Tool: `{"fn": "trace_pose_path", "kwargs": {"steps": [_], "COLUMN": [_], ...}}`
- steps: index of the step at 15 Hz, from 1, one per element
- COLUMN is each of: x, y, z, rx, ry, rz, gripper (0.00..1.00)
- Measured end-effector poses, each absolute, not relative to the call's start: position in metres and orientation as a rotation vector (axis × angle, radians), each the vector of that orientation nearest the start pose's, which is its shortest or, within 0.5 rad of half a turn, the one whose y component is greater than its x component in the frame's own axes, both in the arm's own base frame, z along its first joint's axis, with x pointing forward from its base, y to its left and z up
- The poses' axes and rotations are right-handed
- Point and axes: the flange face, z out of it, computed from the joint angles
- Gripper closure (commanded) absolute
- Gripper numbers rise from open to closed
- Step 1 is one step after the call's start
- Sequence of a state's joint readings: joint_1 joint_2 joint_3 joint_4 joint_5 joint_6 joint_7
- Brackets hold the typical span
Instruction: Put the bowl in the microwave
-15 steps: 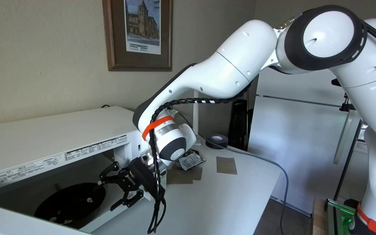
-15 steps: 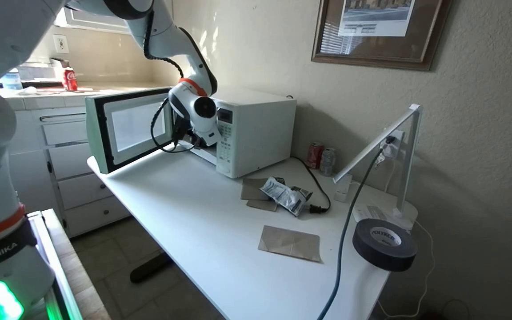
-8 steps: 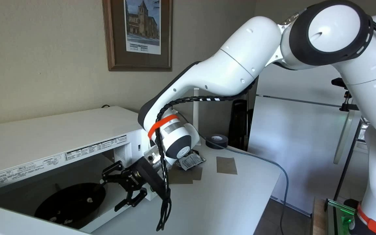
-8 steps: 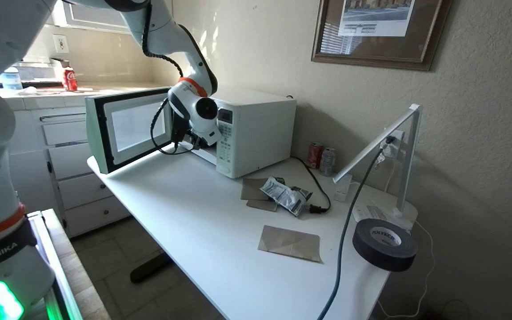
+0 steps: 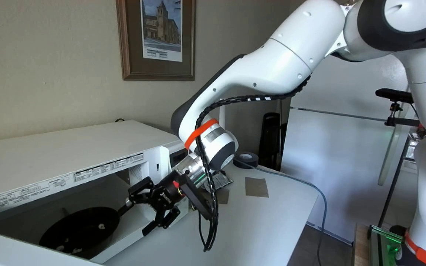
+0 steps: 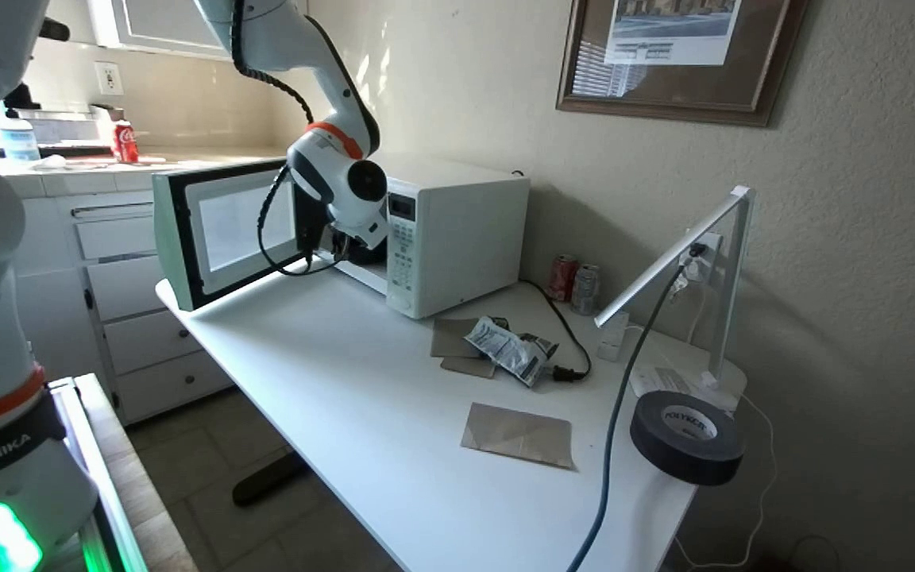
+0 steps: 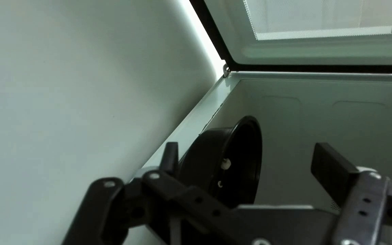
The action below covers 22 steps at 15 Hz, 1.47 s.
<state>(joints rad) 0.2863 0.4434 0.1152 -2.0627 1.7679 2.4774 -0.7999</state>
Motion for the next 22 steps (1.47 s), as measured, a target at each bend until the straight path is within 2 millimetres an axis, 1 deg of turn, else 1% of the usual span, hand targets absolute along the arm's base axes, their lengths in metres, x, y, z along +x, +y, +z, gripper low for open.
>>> {"fn": "trace_pose_path", "kwargs": {"steps": [3,6,10,14,17,22], "x": [0.526,0.51,0.49,0.473,0.461,0.443], "y": [0.215,0.203,0.184,0.159,0.148,0.133], "z": [0.229,0.251,0.282,0.309,0.322,0.337], "rx": [-2.13,-2.155,-2.225,-2.333,-2.391,-2.463], "ry": [0.348,0.322,0.301,0.308,0.301,0.272], "rz": [-0.197,-0.229,-0.311,-0.415,-0.45,-0.445], "gripper": [0.0,0.0,0.0,0.0,0.0,0.0]}}
